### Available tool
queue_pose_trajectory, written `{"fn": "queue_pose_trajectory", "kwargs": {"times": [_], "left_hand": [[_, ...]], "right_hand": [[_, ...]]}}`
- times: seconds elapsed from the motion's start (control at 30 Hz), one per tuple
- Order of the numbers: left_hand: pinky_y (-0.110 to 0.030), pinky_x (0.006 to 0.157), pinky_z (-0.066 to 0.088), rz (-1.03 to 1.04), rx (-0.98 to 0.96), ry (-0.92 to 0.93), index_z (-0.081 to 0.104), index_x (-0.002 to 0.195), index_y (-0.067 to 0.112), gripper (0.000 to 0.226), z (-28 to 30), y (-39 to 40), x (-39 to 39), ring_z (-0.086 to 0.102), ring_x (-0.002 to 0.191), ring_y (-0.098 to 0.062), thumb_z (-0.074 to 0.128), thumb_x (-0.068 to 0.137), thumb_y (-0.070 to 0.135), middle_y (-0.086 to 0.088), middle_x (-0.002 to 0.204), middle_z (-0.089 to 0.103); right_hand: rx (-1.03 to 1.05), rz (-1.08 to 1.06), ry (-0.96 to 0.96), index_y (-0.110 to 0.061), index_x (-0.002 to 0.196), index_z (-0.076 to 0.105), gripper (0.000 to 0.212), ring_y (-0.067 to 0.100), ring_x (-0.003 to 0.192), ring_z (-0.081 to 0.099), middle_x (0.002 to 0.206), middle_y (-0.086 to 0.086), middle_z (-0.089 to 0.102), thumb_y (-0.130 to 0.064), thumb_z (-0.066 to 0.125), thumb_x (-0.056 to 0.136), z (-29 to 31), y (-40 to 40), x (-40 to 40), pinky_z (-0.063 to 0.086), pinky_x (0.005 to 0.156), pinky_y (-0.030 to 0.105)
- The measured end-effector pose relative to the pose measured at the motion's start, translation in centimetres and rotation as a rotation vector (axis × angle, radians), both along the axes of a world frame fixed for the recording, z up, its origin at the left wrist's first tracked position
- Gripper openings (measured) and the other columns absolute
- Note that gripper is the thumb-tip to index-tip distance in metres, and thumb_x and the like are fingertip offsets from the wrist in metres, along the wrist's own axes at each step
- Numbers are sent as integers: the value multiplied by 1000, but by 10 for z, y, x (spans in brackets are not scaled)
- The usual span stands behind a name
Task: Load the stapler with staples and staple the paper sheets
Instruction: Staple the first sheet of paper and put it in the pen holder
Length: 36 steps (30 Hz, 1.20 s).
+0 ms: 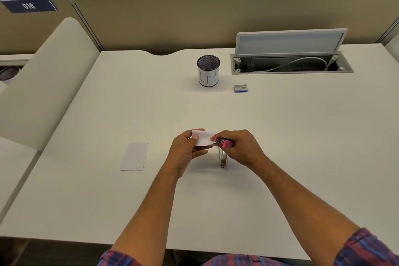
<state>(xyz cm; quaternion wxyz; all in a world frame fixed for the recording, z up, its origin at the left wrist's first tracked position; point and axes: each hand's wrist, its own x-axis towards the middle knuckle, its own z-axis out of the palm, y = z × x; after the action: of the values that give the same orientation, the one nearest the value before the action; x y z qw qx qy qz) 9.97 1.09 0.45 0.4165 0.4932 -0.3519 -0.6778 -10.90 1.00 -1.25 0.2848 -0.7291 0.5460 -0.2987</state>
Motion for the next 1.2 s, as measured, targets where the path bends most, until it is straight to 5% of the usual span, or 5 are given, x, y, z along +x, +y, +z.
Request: {"fn": "queue_pose_trajectory", "kwargs": {"times": [0.33, 0.57, 0.83, 1.0, 1.2], "left_hand": [[-27, 74, 61, 78, -37, -69, 67, 119, 2, 29, 0, 5, -6, 76, 99, -34, 46, 109, 18, -25, 114, 73], [-30, 75, 61, 180, -87, -111, 70, 110, 8, 25, 3, 5, -11, 75, 97, -31, 46, 109, 17, -16, 106, 74], [-30, 78, 60, 113, -68, -11, 70, 112, 11, 25, 0, 5, -10, 74, 95, -22, 45, 108, 14, -7, 104, 75], [-31, 84, 59, 46, -52, 11, 66, 123, 6, 25, 0, 4, -5, 72, 106, -26, 45, 108, 9, -14, 116, 73], [-27, 75, 59, 23, -45, -52, 67, 123, 7, 24, 2, 5, -2, 76, 96, -27, 53, 103, 6, -11, 108, 78]], "right_hand": [[76, -49, -116, -29, 106, 80, 25, 15, 88, 73, 96, -11, 80, -12, 71, 90, 6, 3, 0, 59, 80, 38], [339, -335, -495, -29, 93, 74, 36, 2, 50, 44, 56, -18, 49, -57, 86, 73, 5, 6, 9, 39, 51, 16], [431, -327, -614, -4, 82, 70, 38, 4, 45, 36, 52, -15, 41, -36, 89, 78, 3, 6, 19, 32, 51, 21], [412, -333, -627, -25, 52, 49, 49, 8, 46, 30, 52, -13, 32, -30, 84, 85, 4, 4, 20, 28, 55, 27], [403, -364, -640, -27, 50, 40, 56, 10, 48, 27, 53, -12, 27, -35, 83, 85, 3, 2, 21, 25, 56, 30]]}}
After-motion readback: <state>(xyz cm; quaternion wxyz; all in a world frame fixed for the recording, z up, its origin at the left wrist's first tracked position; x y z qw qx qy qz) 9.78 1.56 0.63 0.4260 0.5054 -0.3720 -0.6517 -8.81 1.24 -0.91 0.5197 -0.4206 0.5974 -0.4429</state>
